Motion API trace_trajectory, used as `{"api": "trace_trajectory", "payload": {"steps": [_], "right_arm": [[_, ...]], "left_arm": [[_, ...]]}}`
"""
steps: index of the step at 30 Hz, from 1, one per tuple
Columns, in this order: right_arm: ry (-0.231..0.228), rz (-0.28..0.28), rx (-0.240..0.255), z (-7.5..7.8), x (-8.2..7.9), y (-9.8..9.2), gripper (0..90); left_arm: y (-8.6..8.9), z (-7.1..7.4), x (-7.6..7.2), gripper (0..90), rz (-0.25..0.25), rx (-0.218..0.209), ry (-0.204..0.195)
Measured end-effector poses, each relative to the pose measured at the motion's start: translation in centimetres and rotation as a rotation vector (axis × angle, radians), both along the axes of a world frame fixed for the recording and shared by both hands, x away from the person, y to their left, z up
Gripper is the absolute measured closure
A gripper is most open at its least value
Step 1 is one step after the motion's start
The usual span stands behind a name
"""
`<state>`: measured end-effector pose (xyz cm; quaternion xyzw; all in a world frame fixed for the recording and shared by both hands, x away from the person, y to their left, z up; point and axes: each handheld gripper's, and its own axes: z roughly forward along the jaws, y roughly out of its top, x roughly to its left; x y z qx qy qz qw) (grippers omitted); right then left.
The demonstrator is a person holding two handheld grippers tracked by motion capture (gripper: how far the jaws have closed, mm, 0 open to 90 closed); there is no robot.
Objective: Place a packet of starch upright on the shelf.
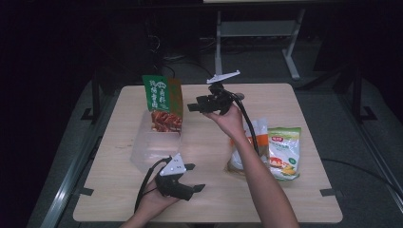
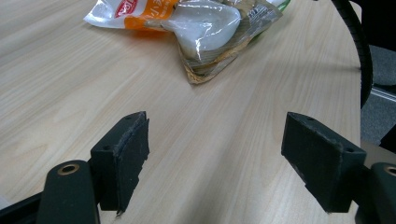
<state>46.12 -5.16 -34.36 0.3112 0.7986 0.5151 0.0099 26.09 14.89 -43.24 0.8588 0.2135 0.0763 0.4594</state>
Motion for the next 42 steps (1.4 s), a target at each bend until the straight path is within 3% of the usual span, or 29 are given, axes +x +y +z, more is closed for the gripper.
{"api": "trace_trajectory", "payload": {"steps": [20, 23, 29, 31, 36, 42], "right_arm": [[0.027, -0.025, -0.065, 0.8, -2.8, -5.1, 34.2], [0.011, -0.033, -0.081, 0.9, -3.4, -5.8, 34.3], [0.049, -0.049, -0.105, 0.6, -4.2, -7.5, 33.0], [0.032, -0.066, -0.106, 0.6, -4.6, -8.1, 32.9], [0.064, -0.083, -0.122, 0.2, -5.2, -9.6, 31.2], [0.064, -0.113, -0.123, -0.4, -6.1, -11.5, 32.2]], "left_arm": [[-0.1, 0.0, -0.1, 23.0, -0.004, 0.006, -0.003], [-0.2, 0.0, -0.1, 23.0, -0.008, 0.009, -0.005], [-0.3, 0.0, -0.2, 23.0, -0.018, 0.022, -0.009], [-0.3, -0.1, -0.2, 23.0, -0.025, 0.026, -0.016], [-0.4, -0.1, -0.3, 23.0, -0.024, 0.023, -0.013], [-0.4, -0.1, -0.3, 23.0, -0.024, 0.03, -0.013]]}}
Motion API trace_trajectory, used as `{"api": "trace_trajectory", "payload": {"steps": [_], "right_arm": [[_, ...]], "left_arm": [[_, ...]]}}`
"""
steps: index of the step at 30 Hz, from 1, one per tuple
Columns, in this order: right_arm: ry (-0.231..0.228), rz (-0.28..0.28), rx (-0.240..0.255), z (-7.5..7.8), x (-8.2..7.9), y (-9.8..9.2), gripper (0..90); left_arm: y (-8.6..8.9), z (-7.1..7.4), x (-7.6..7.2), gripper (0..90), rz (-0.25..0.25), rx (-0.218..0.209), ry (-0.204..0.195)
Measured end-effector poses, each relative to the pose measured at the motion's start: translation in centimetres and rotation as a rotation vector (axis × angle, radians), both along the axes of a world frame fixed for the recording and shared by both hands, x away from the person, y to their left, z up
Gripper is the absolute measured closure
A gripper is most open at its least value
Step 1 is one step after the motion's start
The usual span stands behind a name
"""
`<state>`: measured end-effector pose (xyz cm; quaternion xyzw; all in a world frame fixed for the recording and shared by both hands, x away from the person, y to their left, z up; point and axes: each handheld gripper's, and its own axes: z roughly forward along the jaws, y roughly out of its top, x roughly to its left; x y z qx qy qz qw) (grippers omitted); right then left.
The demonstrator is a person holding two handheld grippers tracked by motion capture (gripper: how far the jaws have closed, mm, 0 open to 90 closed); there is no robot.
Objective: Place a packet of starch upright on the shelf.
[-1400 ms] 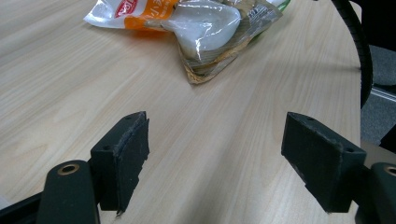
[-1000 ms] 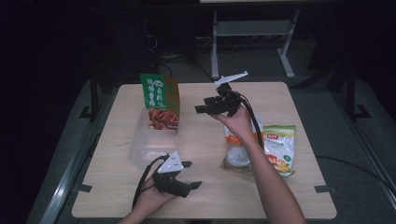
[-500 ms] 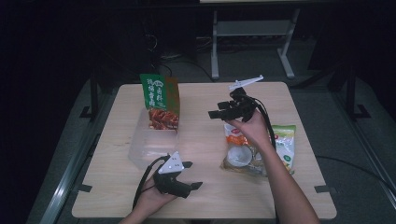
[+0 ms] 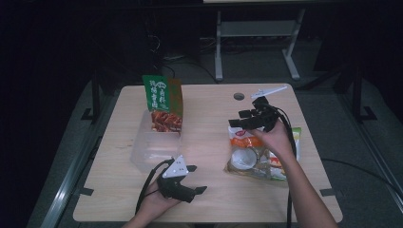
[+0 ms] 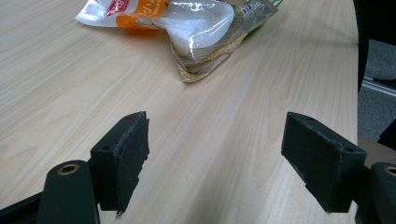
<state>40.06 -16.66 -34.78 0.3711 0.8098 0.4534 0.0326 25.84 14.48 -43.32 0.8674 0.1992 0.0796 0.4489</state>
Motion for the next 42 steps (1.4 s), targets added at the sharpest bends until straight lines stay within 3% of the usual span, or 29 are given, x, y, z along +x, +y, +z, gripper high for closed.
{"api": "trace_trajectory", "payload": {"steps": [13, 16, 18, 27, 33, 42], "right_arm": [[0.045, -0.06, -0.042, -1.7, -1.3, -3.7, 32.7], [0.073, -0.074, -0.065, -2.1, -1.7, -4.7, 32.6], [0.063, -0.084, -0.06, -2.2, -2.0, -5.2, 33.8], [0.092, -0.129, -0.086, -3.4, -3.1, -7.6, 33.7], [0.098, -0.152, -0.084, -4.1, -3.5, -8.7, 33.7], [0.144, -0.164, -0.092, -5.7, -3.2, -9.1, 36.1]], "left_arm": [[0.0, 0.0, 0.0, 23.0, 0.007, -0.014, 0.005], [0.0, 0.0, 0.0, 23.0, 0.007, -0.015, 0.004], [0.0, 0.0, 0.0, 23.0, 0.008, -0.016, 0.006], [0.0, 0.0, 0.0, 23.0, 0.004, -0.007, 0.007], [-0.2, -0.1, -0.1, 23.0, 0.003, -0.01, 0.011], [-0.3, -0.2, -0.1, 23.1, 0.0, -0.004, 0.02]]}}
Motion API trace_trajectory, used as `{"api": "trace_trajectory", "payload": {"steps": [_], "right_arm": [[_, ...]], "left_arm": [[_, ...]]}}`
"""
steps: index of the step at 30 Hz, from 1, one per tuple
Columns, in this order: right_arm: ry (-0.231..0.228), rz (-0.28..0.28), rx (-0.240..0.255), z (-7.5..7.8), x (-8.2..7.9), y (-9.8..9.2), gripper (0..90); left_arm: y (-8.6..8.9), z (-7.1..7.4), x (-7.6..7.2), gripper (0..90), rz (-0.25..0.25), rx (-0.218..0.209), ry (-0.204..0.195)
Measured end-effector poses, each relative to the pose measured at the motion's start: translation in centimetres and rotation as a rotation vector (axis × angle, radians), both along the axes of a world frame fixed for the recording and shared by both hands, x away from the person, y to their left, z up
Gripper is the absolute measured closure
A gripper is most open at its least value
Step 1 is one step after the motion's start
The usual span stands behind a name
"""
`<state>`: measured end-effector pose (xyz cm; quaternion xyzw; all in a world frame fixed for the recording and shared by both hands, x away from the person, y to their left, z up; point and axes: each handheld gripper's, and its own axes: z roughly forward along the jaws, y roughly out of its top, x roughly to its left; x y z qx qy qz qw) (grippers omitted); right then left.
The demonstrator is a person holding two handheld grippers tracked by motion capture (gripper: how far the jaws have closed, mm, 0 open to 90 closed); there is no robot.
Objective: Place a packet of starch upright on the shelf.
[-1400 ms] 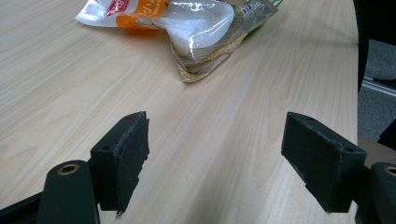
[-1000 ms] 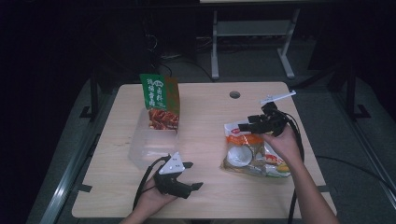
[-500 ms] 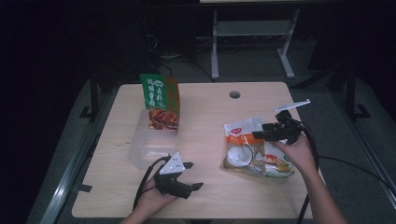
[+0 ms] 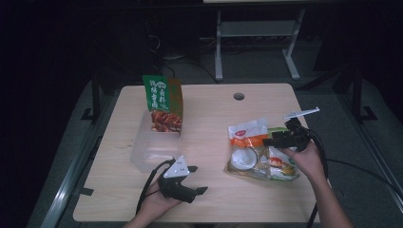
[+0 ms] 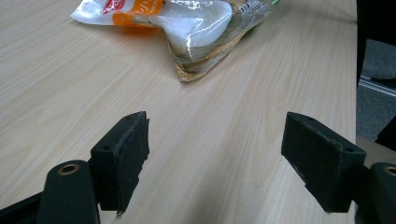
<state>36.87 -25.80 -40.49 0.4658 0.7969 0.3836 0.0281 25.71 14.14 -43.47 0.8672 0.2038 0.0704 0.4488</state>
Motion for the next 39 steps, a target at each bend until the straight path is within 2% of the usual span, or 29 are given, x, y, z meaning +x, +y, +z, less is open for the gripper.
{"api": "trace_trajectory", "payload": {"steps": [1, 2, 6, 9, 14, 19, 25, 31, 36, 39], "right_arm": [[0.0, 0.0, 0.0, 0.0, 0.0, 0.0, 36.1], [0.029, 0.0, 0.01, -0.5, 0.2, -0.1, 37.3], [0.054, 0.016, 0.033, -1.5, 0.6, -0.1, 42.1], [0.055, 0.012, 0.043, -1.9, 1.0, 0.1, 45.4], [0.036, -0.006, 0.05, -2.1, 1.4, 0.1, 57.8], [0.003, -0.016, 0.024, -1.9, 1.5, 0.6, 69.0], [-0.011, -0.015, 0.04, -1.6, 1.4, 0.7, 75.1], [-0.01, -0.017, 0.075, -1.9, 1.6, 0.7, 73.8], [-0.016, -0.007, 0.086, -2.2, 1.5, 0.8, 79.8], [-0.033, 0.002, 0.09, -2.3, 1.3, 0.9, 87.9]], "left_arm": [[0.0, 0.0, 0.0, 23.1, 0.0, 0.0, 0.0], [0.0, 0.0, 0.0, 23.1, 0.0, 0.001, 0.0], [0.0, 0.0, 0.0, 23.0, -0.002, -0.005, 0.0], [0.0, 0.0, 0.0, 23.0, -0.001, -0.003, -0.001], [0.0, 0.0, 0.1, 23.0, -0.003, 0.001, -0.003], [-0.2, -0.1, 0.1, 23.0, -0.006, 0.0, -0.001], [-0.4, -0.2, 0.0, 23.0, -0.006, -0.004, 0.002], [-0.7, -0.3, 0.1, 23.1, -0.009, -0.009, 0.007], [-1.2, -0.5, 0.2, 23.0, -0.006, -0.023, 0.023], [-1.8, -0.5, 0.5, 22.7, -0.008, -0.018, 0.034]]}}
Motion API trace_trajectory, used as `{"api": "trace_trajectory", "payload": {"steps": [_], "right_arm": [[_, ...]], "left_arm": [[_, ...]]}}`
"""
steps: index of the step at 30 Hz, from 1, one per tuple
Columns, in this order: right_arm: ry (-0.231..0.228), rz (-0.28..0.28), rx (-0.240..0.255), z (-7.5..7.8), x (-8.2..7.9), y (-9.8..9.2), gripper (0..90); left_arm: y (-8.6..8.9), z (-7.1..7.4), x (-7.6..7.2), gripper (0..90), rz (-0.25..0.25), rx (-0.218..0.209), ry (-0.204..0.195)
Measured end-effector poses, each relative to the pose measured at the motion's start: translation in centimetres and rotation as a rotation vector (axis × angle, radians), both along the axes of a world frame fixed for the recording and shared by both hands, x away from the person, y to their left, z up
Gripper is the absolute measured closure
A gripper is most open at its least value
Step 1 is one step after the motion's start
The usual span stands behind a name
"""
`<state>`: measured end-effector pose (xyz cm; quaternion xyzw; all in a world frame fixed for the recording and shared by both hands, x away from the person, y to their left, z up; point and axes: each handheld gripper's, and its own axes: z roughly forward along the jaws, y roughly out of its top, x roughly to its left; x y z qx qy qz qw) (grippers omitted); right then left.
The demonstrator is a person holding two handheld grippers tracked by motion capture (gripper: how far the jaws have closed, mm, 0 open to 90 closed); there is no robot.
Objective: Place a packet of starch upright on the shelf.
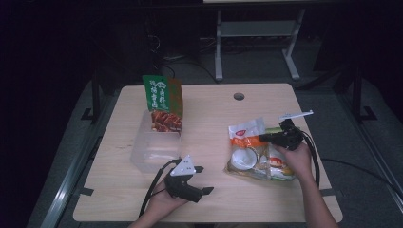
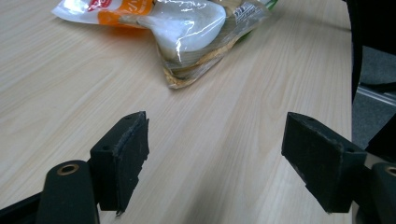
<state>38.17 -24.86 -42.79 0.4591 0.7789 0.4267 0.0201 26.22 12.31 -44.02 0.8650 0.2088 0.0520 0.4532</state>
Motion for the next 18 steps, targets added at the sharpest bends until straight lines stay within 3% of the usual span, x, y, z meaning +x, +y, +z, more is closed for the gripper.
{"api": "trace_trajectory", "payload": {"steps": [5, 13, 18], "right_arm": [[-0.043, 0.018, 0.005, 0.7, -0.8, 0.5, 89.6], [-0.165, 0.061, 0.071, 2.2, -3.2, 1.0, 89.8], [-0.231, 0.108, 0.116, 3.1, -4.7, 1.6, 89.8]], "left_arm": [[-0.7, 0.0, 0.3, 22.7, -0.001, -0.005, 0.013], [-1.4, 0.0, 1.2, 24.9, 0.01, 0.0, 0.045], [-2.5, 0.3, 2.5, 24.6, 0.063, -0.032, 0.064]]}}
